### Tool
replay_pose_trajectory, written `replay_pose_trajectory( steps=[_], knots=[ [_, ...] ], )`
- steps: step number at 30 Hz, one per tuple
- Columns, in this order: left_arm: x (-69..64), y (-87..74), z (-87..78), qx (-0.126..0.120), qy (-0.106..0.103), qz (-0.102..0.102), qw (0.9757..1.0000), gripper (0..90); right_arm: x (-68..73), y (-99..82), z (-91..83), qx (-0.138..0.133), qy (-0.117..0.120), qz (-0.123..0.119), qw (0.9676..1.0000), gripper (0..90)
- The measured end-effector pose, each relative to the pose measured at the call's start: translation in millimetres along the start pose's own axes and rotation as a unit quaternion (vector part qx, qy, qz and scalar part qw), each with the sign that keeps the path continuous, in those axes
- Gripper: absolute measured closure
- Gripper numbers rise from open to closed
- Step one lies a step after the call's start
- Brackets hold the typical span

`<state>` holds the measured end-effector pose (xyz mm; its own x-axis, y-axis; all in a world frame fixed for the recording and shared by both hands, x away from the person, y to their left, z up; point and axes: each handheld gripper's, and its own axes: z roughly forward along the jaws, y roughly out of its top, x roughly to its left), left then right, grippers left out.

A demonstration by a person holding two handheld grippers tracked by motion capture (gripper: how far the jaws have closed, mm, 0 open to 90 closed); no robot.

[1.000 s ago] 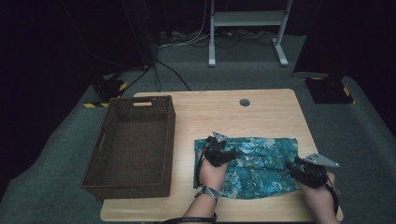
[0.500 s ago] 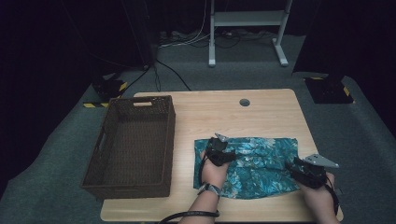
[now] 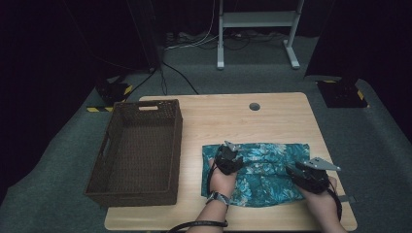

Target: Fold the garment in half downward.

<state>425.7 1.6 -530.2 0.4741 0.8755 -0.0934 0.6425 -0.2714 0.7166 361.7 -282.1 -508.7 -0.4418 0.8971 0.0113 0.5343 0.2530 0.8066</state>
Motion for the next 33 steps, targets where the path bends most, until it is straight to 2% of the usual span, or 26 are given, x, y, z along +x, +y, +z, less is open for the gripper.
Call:
replay_pose_trajectory(
  steps=[3, 8, 11, 13, 16, 20, 26, 29, 30, 33],
  knots=[
    [0.6, -0.5, -0.2, -0.001, -0.004, 0.002, 1.0, 64.8, 2.7, 5.9, 4.7, 0.001, 0.002, -0.001, 1.0, 54.7],
    [3.0, -1.7, -0.4, -0.004, -0.008, -0.001, 1.0, 67.2, 8.0, 24.7, 27.9, 0.013, 0.003, -0.004, 0.9999, 56.7],
    [5.6, -2.7, -0.6, -0.008, -0.012, -0.014, 0.9998, 68.9, 9.2, 31.8, 39.1, 0.023, 0.003, -0.002, 0.9997, 58.0],
    [5.5, -2.6, -0.5, -0.008, -0.011, -0.012, 0.9998, 69.6, 10.1, 35.2, 46.0, 0.029, 0.004, 0.001, 0.9996, 58.3],
    [6.4, -2.3, -0.8, -0.006, -0.011, -0.014, 0.9998, 72.2, 12.9, 38.8, 56.8, 0.041, 0.006, 0.008, 0.9991, 57.2],
    [10.5, -2.7, -1.9, -0.006, -0.022, -0.021, 0.9995, 83.1, 16.4, 39.3, 70.3, 0.06, 0.005, 0.01, 0.9981, 54.2],
    [11.3, -0.5, -2.5, 0.001, -0.024, -0.016, 0.9996, 84.6, 14.6, 37.1, 79.3, 0.076, 0.002, 0.021, 0.9969, 54.6],
    [11.6, 0.4, -3.2, 0.003, -0.026, -0.019, 0.9995, 84.7, 14.0, 35.0, 80.5, 0.078, 0.011, 0.032, 0.9964, 59.9],
    [11.6, 0.5, -3.4, 0.003, -0.025, -0.019, 0.9995, 84.7, 14.3, 35.0, 80.4, 0.078, 0.012, 0.03, 0.9965, 61.4],
    [11.8, 0.5, -4.1, 0.003, -0.024, -0.021, 0.9995, 85.2, 17.1, 35.8, 78.7, 0.077, 0.009, 0.021, 0.9967, 73.2]
  ],
)
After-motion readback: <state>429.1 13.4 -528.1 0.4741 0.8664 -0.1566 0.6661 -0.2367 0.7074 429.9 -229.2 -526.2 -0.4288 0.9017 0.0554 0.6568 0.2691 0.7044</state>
